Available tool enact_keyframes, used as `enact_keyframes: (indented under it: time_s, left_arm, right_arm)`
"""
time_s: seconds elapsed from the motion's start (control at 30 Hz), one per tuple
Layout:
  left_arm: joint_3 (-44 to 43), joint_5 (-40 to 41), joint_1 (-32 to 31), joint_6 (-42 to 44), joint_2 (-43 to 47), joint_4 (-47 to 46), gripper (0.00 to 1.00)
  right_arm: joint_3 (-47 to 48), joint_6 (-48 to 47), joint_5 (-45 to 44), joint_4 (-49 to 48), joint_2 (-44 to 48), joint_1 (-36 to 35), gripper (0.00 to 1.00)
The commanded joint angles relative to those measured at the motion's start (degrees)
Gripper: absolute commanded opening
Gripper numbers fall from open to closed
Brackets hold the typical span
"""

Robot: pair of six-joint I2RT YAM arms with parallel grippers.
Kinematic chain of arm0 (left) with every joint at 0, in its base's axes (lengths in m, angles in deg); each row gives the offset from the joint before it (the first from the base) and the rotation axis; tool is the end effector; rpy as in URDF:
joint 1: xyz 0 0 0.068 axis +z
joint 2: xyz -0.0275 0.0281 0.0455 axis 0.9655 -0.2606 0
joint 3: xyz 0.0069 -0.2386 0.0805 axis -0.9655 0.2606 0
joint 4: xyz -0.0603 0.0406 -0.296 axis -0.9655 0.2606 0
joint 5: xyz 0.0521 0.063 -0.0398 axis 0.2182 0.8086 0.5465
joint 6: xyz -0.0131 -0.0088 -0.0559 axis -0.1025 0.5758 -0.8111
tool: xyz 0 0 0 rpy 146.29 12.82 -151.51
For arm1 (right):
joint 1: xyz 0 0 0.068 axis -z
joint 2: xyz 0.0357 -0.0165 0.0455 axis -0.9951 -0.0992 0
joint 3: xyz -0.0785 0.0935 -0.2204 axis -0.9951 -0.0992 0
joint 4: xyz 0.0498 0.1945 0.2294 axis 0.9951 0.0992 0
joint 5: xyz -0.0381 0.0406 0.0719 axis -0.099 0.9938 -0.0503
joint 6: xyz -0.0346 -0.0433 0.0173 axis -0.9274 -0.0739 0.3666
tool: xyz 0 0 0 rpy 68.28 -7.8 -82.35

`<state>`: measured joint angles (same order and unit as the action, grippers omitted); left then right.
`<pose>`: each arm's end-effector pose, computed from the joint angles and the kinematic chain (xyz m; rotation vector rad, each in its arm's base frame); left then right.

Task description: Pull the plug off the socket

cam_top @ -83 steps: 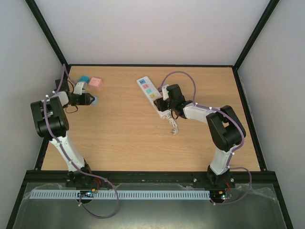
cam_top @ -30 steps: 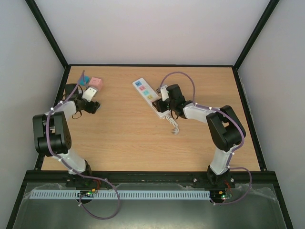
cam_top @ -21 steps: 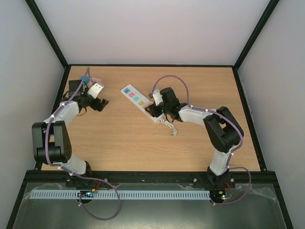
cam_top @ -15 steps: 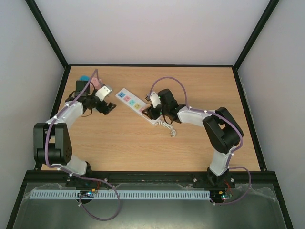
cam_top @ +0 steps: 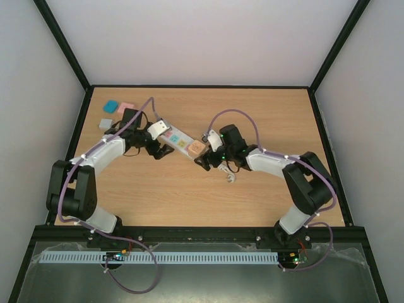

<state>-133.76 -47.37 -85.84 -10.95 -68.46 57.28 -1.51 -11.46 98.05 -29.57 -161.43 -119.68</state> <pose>0.3505 -0.0909 0.1713 1.1408 1.9969 -0.4750 0.2953 0.2349 0.1190 -1.0743 2.0446 0.8524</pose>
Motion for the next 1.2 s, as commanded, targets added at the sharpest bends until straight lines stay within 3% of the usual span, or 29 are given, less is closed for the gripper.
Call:
enact_keyframes:
  time_s: [0.0,0.13,0.27,0.5,0.77,0.93,1.17]
  left_arm:
    - [-1.0,0.3,-4.7,-4.9,-0.6,-3.4,1.00]
    - [-1.5,6.2,-10.1,-11.1,-1.2,-7.0,1.00]
    - [-2.2,7.2,-13.7,-17.5,-1.6,-8.1,1.00]
    - [-3.0,21.7,-21.3,-26.1,-5.5,-10.7,1.00]
    - [-5.4,26.3,-24.4,-27.7,-9.9,-11.1,0.99]
    - [-5.3,29.4,-26.3,-27.0,-11.3,-11.3,0.91]
    - [-5.0,28.8,-26.4,-26.8,-11.4,-9.9,0.68]
  right_arm:
    - [-4.5,-2.7,2.5,-4.2,5.0,3.6,0.98]
    - [-11.4,-4.9,2.5,-10.5,7.8,6.0,0.99]
    - [-16.4,-3.0,3.6,-18.9,9.5,7.3,0.99]
    - [-20.3,-0.7,4.6,-27.4,8.8,7.3,0.99]
    - [-20.0,-1.7,4.8,-30.8,4.2,6.2,0.99]
    - [-19.6,-4.4,2.2,-31.5,1.5,3.8,0.99]
    - [-19.3,-4.1,-1.6,-34.3,-0.5,2.5,0.98]
